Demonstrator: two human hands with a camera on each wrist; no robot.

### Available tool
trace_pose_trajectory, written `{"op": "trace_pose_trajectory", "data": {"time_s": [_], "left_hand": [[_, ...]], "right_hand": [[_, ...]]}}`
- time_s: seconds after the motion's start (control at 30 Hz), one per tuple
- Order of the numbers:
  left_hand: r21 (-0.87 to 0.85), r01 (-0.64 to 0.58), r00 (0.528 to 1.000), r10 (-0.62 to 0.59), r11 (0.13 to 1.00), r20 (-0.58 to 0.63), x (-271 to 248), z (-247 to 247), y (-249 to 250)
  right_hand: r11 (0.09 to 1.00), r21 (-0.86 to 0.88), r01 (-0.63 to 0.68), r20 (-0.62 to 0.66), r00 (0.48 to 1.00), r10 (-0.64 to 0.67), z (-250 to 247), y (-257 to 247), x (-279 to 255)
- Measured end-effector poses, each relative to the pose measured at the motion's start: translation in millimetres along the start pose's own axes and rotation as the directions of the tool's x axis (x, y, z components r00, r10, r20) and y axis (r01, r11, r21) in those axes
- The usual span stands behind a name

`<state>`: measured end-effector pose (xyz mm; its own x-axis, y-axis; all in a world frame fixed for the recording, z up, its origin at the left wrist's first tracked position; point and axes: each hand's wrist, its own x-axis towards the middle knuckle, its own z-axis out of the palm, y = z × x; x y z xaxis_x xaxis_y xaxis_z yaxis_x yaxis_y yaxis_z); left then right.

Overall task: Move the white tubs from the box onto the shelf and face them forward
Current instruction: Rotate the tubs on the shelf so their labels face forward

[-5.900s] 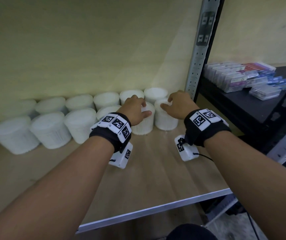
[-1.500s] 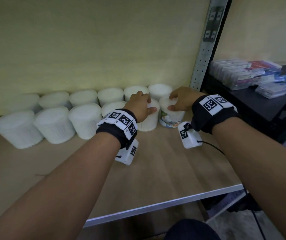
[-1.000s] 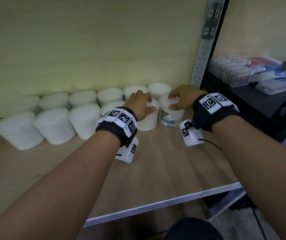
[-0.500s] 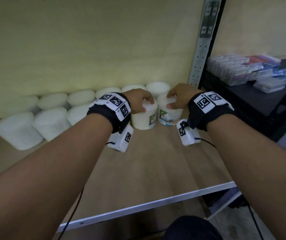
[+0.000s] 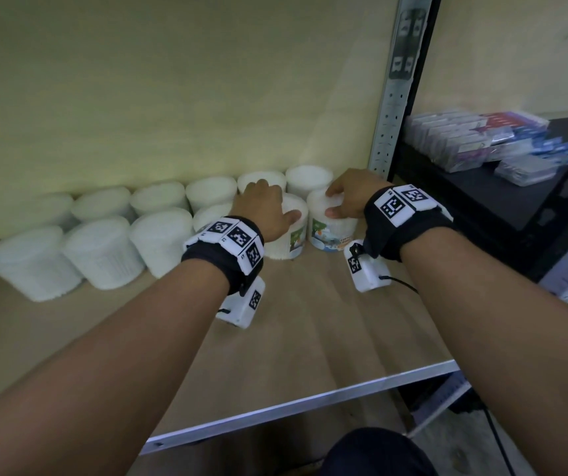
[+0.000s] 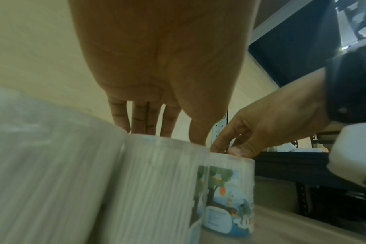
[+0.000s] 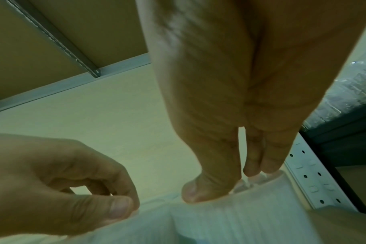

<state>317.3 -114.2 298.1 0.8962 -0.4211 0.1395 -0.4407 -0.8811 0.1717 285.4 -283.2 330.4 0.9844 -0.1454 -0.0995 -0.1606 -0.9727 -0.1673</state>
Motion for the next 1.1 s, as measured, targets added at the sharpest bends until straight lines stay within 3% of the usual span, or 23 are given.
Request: {"op": "trace_pose_trajectory", "data": {"time_s": [0.23, 0.37, 0.43, 0.63, 0.8, 1.1], "left_hand": [[-0.078, -0.050, 0.982, 0.063, 0.996, 0.178, 0, -15, -3], [-0.089, -0.083, 0.970, 0.101, 0.993, 0.219, 0, -19, -3], [-0.093, -0.071, 0.973, 0.089, 0.993, 0.214, -1, -16, 1], [-0.039, 0.003, 1.000, -0.002, 0.999, 0.015, -4, -4, 8], [-0.021, 0.015, 1.000, -0.014, 1.000, 0.020, -4, 1, 11], [-0.051, -0.019, 0.985, 0.028, 0.999, 0.173, -3, -15, 12]], "right_hand": [[1.000, 0.004, -0.002, 0.001, 1.000, 0.002, 0, 0, 0], [1.000, 0.010, -0.003, -0.002, 1.000, 0.003, -1, 0, -1], [1.000, 0.011, -0.005, 0.002, 1.000, 0.005, -2, 0, -1], [1.000, 0.016, -0.002, 0.004, 1.000, 0.002, -1, -1, -2], [1.000, 0.012, 0.002, -0.007, 1.000, -0.002, -2, 0, -1], [1.000, 0.022, -0.007, -0.018, 1.000, 0.008, -1, -1, -3]]}}
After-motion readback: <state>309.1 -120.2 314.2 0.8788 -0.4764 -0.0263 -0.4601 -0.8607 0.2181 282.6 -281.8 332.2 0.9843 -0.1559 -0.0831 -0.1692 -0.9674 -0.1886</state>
